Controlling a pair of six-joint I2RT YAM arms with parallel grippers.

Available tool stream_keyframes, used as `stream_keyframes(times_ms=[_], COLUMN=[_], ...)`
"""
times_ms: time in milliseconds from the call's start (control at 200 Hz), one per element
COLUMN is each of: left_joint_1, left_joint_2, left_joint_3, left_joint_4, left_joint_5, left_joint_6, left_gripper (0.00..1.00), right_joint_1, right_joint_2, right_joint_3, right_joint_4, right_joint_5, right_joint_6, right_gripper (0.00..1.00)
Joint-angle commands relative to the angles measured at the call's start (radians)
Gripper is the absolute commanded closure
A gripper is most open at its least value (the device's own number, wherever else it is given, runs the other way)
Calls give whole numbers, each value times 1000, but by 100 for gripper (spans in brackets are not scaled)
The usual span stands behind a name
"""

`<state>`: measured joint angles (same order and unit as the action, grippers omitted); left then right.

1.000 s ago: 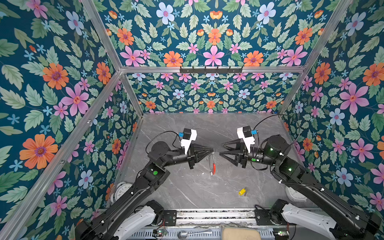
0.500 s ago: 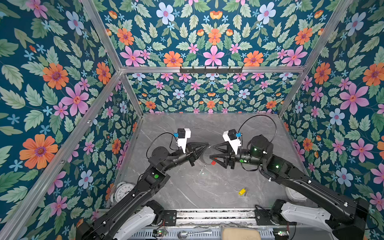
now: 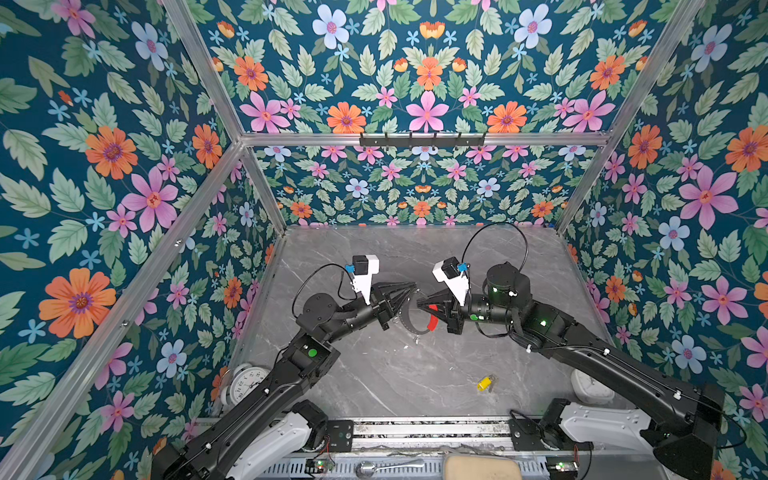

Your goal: Remove the keys from the keyring

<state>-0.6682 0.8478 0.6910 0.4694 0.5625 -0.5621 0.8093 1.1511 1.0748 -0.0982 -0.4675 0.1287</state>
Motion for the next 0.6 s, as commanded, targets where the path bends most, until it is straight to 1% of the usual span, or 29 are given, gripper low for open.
stream_keyframes(times_ms=[0, 75, 130, 185, 245, 375, 515, 595], left_joint_1=[-1, 0, 0, 1, 2, 5, 5, 5], left_joint_2=[-29, -56, -69, -75, -71, -51, -16, 14], left_joint_3=[0, -4, -5, -8, -6, -1, -17, -16], left_joint_4=[-22, -62, -93, -103, -124, -150, -35, 15], left_joint_5=[0, 13, 38, 86, 121, 153, 246, 298], left_joint_6=[44, 76, 103, 120, 133, 142, 82, 50], left_gripper=[54, 40, 33, 28, 27, 26, 25, 26], right_joint_1=[-27, -57, -84, -106, -125, -168, -177, -177], right_joint_2=[-15, -30, -42, -55, -70, -97, -99, -89], right_joint_3=[15, 26, 31, 30, 33, 40, 47, 49], right_joint_4=[-41, -73, -94, -101, -115, -122, -107, -80], right_joint_5=[-54, -117, -172, -224, -268, -372, -447, -473], right_joint_6=[2, 11, 18, 22, 22, 32, 38, 56], right_gripper=[100, 100, 100, 100, 100, 100, 100, 100])
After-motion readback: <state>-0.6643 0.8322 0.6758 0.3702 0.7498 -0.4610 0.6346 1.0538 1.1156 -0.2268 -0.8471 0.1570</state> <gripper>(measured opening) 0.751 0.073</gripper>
